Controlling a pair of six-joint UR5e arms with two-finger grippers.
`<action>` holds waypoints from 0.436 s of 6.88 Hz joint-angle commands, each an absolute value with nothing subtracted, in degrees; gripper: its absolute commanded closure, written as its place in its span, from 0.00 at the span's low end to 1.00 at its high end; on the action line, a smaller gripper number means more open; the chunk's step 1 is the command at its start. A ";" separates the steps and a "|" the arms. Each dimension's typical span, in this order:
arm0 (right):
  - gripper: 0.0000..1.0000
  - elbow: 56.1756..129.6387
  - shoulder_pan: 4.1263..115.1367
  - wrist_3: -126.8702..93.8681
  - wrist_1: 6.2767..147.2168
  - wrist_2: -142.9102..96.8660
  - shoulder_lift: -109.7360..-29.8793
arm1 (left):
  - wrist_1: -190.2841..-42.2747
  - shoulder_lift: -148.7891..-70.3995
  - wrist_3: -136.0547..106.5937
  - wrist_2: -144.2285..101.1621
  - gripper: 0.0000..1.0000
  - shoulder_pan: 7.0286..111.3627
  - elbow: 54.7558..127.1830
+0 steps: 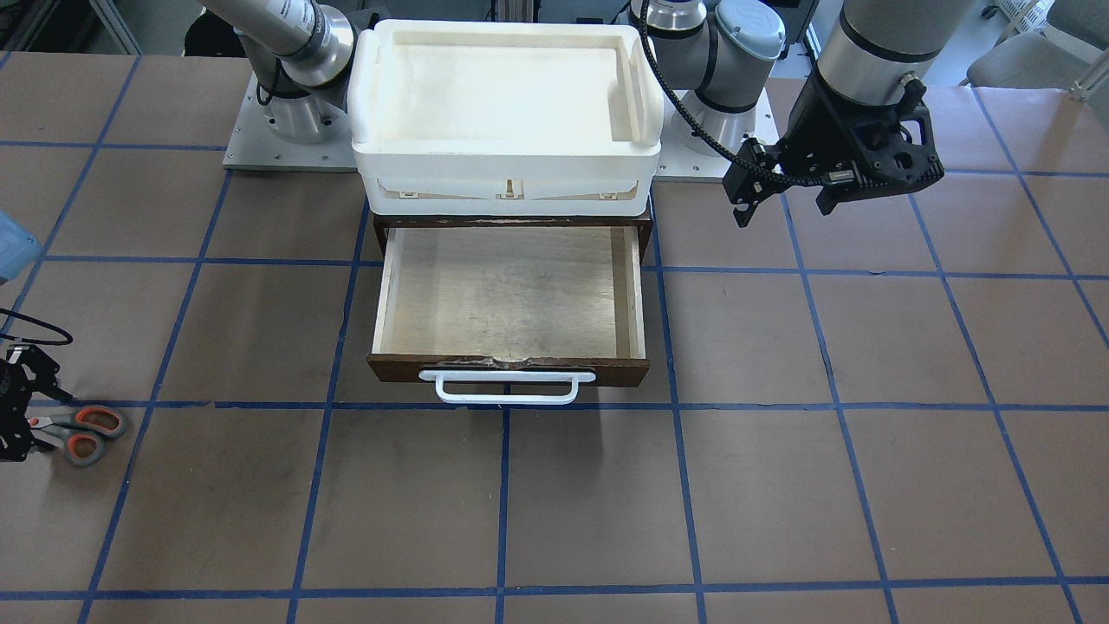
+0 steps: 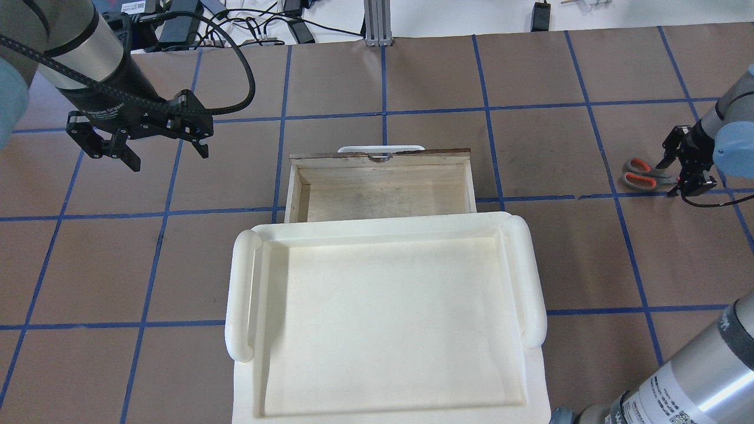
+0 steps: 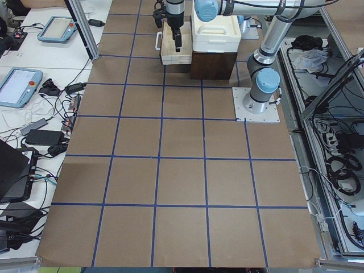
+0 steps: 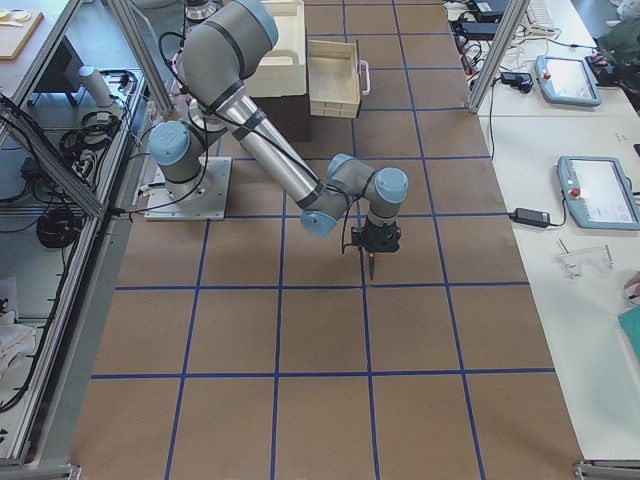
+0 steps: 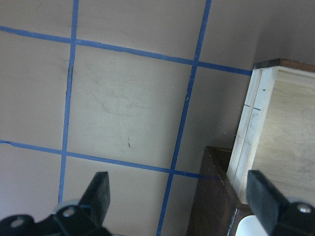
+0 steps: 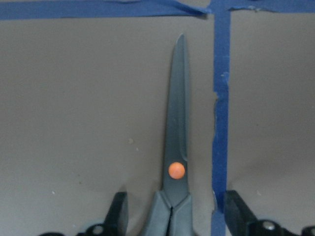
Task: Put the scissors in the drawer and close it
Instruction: 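Lower the right gripper and close it on the scissors handles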
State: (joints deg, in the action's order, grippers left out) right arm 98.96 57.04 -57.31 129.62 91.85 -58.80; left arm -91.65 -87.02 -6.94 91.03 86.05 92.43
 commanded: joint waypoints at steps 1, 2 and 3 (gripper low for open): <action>0.34 99.05 56.95 -56.35 129.20 92.28 -58.71 | -91.67 -86.92 -6.94 91.05 0.00 86.04 92.72; 0.42 98.88 56.95 -55.90 129.72 92.55 -58.88 | -91.67 -86.84 -6.94 91.05 0.00 86.04 92.72; 0.49 98.70 56.95 -56.07 129.73 92.64 -59.06 | -91.58 -86.75 -6.94 90.97 0.00 85.96 92.81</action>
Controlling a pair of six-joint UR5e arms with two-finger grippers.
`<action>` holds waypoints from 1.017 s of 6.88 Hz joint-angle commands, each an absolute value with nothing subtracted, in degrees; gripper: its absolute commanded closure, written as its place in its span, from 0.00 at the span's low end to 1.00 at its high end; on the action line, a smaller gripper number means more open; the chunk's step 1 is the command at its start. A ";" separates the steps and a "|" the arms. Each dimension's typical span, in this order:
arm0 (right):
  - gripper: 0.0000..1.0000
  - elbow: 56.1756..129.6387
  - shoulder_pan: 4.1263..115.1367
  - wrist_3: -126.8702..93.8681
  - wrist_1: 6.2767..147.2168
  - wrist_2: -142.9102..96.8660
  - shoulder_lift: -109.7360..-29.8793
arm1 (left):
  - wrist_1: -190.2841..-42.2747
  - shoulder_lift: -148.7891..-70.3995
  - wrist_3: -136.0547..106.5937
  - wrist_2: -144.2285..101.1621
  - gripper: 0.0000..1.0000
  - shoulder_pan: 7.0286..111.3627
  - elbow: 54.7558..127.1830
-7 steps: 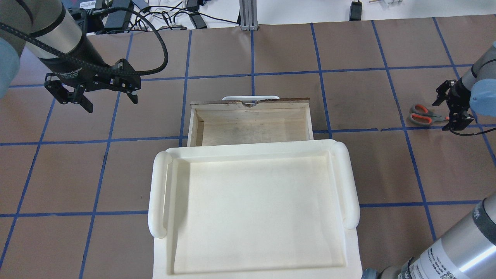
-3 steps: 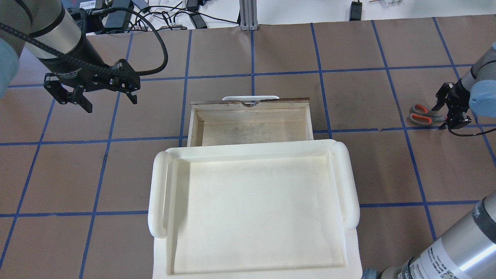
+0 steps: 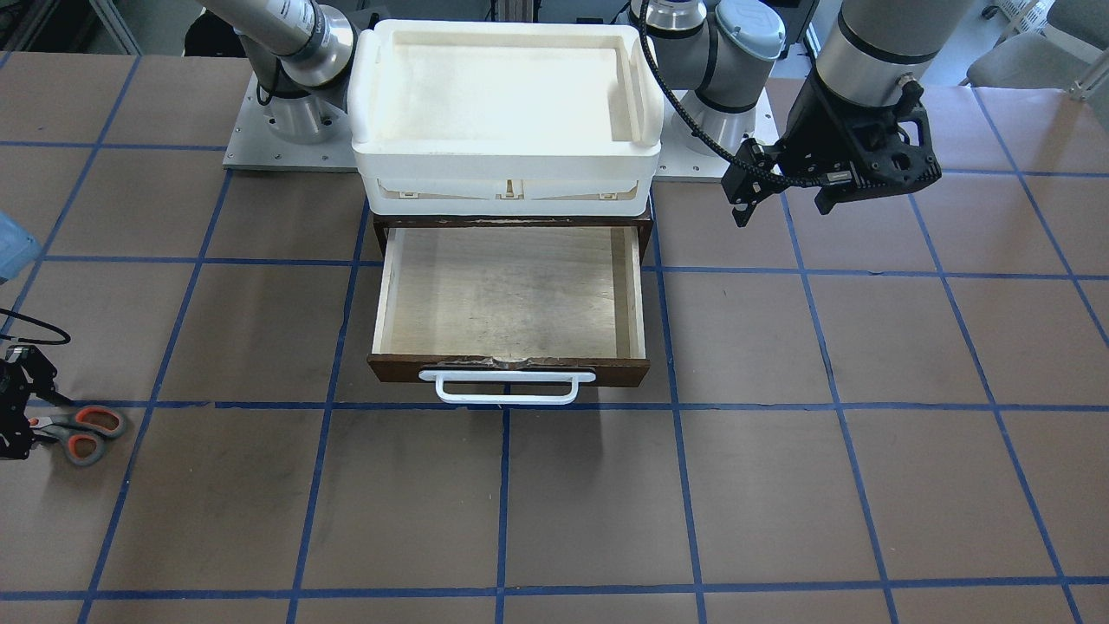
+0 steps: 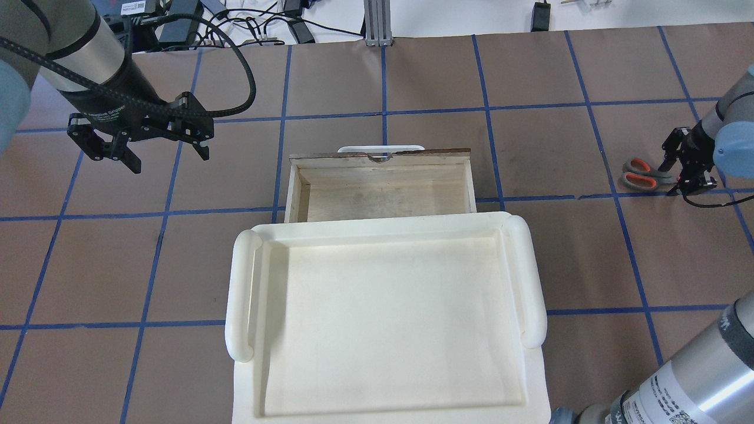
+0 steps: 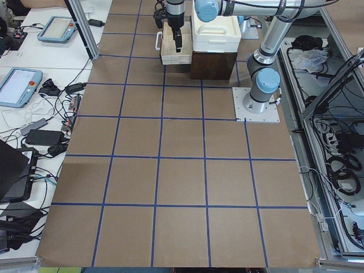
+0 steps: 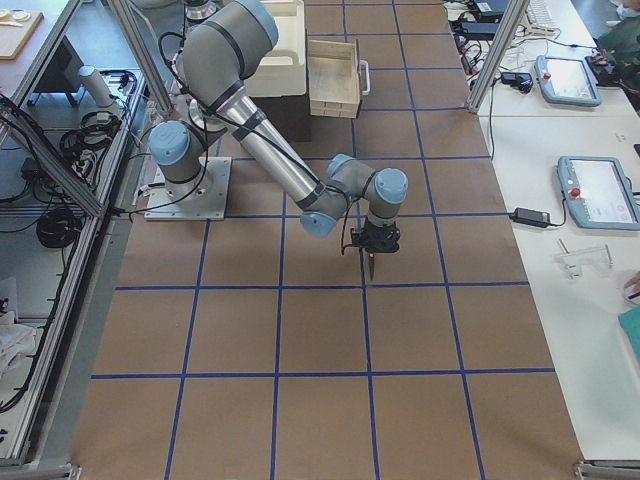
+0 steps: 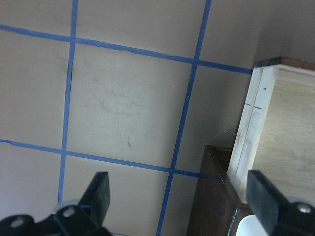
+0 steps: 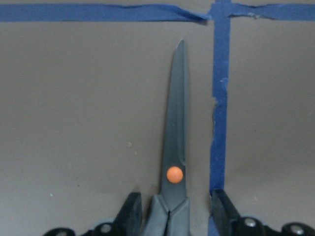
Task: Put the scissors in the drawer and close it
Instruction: 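Lower the right gripper and close it on the scissors handles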
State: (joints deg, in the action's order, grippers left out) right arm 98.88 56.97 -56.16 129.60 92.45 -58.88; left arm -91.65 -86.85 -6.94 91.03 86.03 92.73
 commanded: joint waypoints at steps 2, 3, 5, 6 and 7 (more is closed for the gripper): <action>0.53 98.70 56.95 -56.25 129.55 92.72 -59.24 | -91.58 -86.57 -6.94 90.97 0.00 86.04 92.99; 0.53 98.70 56.95 -56.34 129.55 92.72 -59.24 | -91.50 -86.57 -6.94 90.71 0.00 85.96 92.99; 0.66 98.79 56.95 -56.86 129.64 92.64 -59.24 | -91.49 -87.01 -7.99 90.53 0.00 85.96 93.08; 0.72 98.70 56.95 -57.04 129.64 92.55 -59.15 | -91.49 -87.19 -7.82 90.79 0.00 86.04 93.08; 0.76 98.70 57.04 -57.04 129.55 92.37 -59.15 | -91.58 -86.84 -7.65 90.97 0.00 85.96 93.08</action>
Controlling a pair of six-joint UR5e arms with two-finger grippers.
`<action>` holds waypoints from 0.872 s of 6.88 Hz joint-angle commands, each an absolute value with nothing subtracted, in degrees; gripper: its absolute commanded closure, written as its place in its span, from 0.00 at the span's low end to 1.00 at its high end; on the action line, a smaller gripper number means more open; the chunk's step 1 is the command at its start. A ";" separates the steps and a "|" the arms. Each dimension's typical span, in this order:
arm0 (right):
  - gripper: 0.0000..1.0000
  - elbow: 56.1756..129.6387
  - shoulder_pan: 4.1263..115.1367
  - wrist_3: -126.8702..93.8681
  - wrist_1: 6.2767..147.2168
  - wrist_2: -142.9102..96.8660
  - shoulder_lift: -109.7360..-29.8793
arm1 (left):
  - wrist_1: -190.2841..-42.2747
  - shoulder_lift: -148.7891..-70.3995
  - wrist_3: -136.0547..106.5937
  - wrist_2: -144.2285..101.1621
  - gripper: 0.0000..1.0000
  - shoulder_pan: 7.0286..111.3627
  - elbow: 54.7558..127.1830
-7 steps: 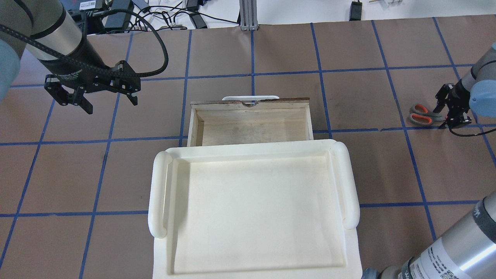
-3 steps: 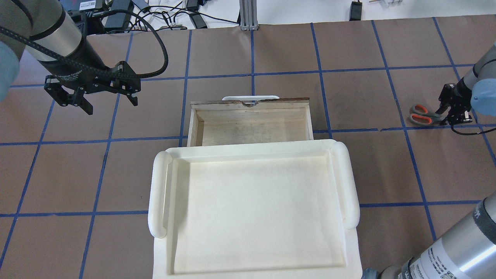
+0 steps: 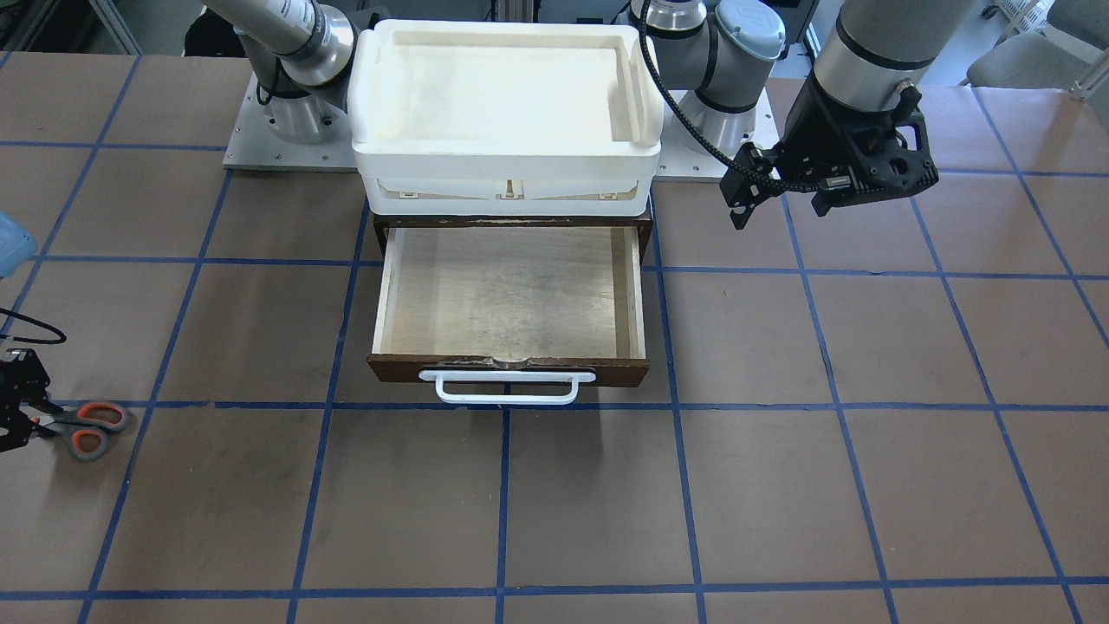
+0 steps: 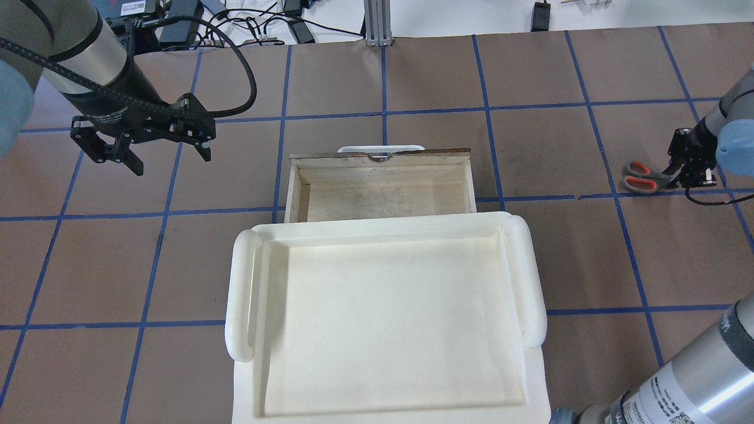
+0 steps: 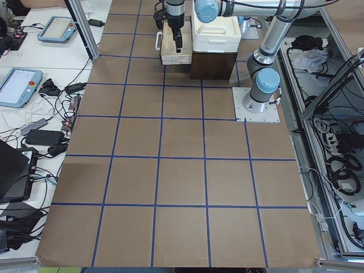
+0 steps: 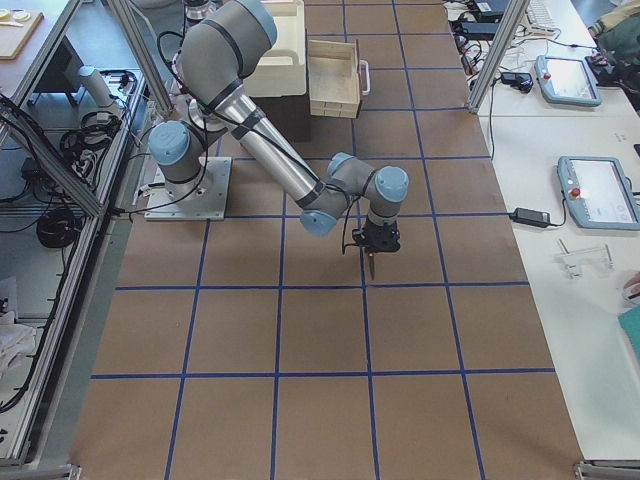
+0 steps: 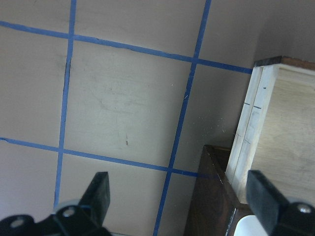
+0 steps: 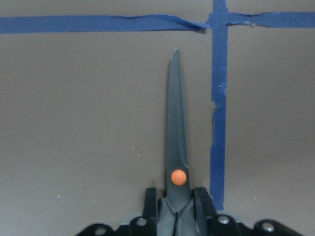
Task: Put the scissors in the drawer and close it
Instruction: 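Lower the right gripper and close it on the scissors handles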
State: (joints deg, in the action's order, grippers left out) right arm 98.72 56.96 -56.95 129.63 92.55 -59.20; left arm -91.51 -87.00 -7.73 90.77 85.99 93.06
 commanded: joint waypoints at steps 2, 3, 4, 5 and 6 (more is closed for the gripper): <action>0.87 98.35 57.04 -57.22 129.29 91.67 -59.24 | -91.67 -86.57 -7.03 91.05 0.00 85.96 93.16; 0.91 98.26 57.22 -57.39 129.20 91.58 -59.67 | -91.67 -86.66 -7.03 91.05 0.00 85.96 93.16; 0.97 98.26 57.30 -57.57 129.29 89.15 -60.11 | -91.67 -86.57 -7.03 91.05 0.00 85.96 93.16; 1.00 98.26 57.57 -58.70 129.11 89.03 -60.47 | -91.67 -86.57 -6.94 91.14 0.00 85.96 93.16; 1.00 98.35 57.66 -60.28 128.42 88.95 -62.03 | -91.67 -86.57 -6.94 91.14 0.00 85.87 93.16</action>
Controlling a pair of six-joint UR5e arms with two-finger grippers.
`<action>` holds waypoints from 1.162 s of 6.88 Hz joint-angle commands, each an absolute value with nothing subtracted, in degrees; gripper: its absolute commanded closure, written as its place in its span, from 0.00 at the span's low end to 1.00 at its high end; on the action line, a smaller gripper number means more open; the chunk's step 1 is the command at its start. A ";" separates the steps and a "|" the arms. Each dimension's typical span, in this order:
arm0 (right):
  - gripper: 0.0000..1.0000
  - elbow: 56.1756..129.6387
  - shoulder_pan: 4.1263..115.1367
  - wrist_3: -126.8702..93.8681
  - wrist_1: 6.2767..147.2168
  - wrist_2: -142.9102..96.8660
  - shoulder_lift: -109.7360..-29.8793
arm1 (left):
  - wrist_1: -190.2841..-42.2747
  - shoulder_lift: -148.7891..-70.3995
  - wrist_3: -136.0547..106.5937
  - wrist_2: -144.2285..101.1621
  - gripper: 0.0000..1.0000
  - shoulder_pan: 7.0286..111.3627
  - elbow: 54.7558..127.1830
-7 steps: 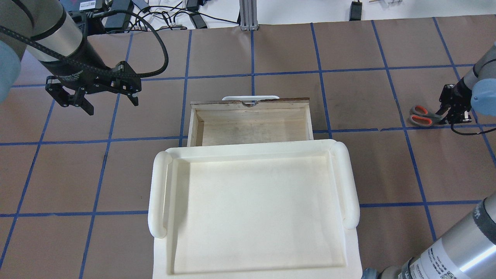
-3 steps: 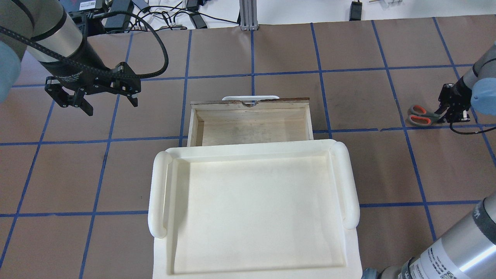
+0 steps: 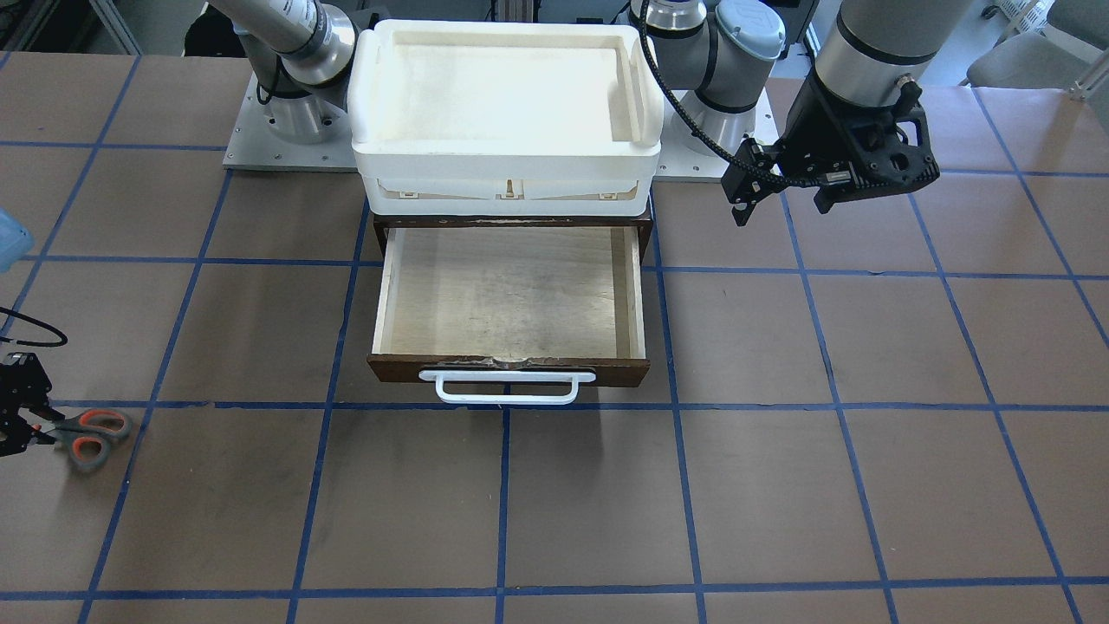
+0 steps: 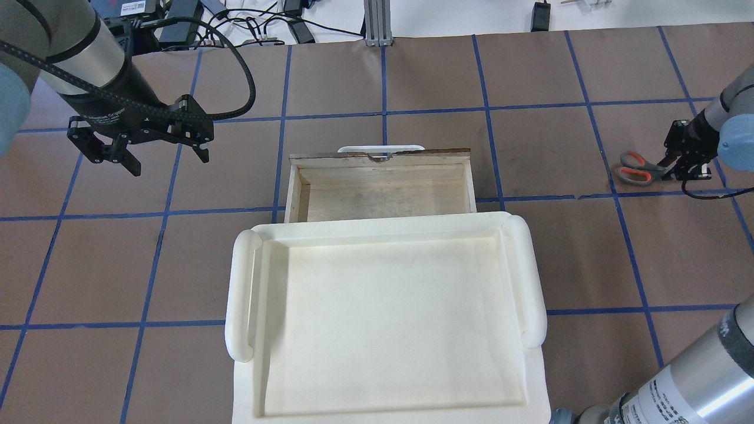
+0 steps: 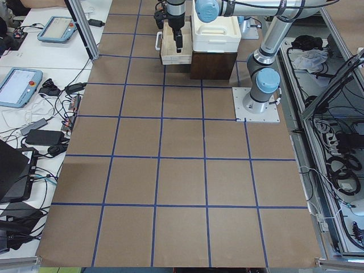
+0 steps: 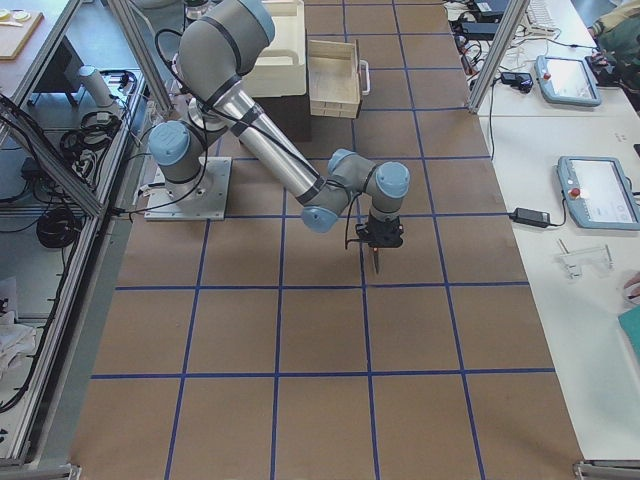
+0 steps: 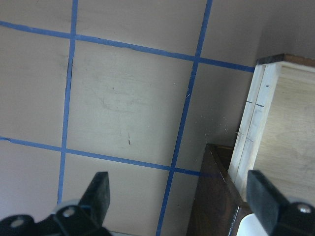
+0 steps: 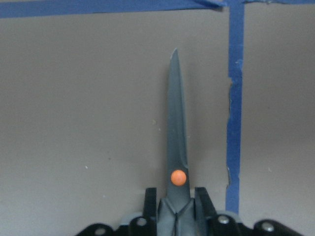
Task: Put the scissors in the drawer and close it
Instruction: 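Lift the scissors with the right gripper and carry them over the drawer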
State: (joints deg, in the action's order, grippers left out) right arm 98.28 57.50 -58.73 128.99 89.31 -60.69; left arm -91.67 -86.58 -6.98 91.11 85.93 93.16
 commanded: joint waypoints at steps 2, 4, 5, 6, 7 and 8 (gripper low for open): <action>1.00 98.35 60.28 -60.56 128.15 88.77 -63.62 | -91.67 -86.49 -6.94 93.06 0.00 85.87 93.34; 1.00 98.26 63.70 -61.08 125.61 88.68 -66.17 | -91.67 -86.22 -7.12 92.99 0.00 85.87 93.78; 1.00 98.17 64.68 -66.48 120.29 86.51 -68.88 | -91.67 -86.22 -7.38 92.90 0.00 85.87 93.87; 1.00 98.09 67.65 -68.53 117.71 86.31 -71.26 | -91.67 -86.31 -7.03 92.99 0.00 85.87 93.87; 1.00 98.00 71.42 -70.56 115.25 86.92 -74.15 | -91.67 -86.31 -7.03 93.08 0.00 85.87 93.87; 1.00 96.43 75.81 -76.14 110.53 86.84 -77.05 | -91.67 -86.31 -7.03 93.08 0.00 85.87 93.87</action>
State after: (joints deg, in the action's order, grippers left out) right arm 97.65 71.03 -70.97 115.24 86.79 -73.66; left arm -91.67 -86.29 -7.06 93.04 85.87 93.86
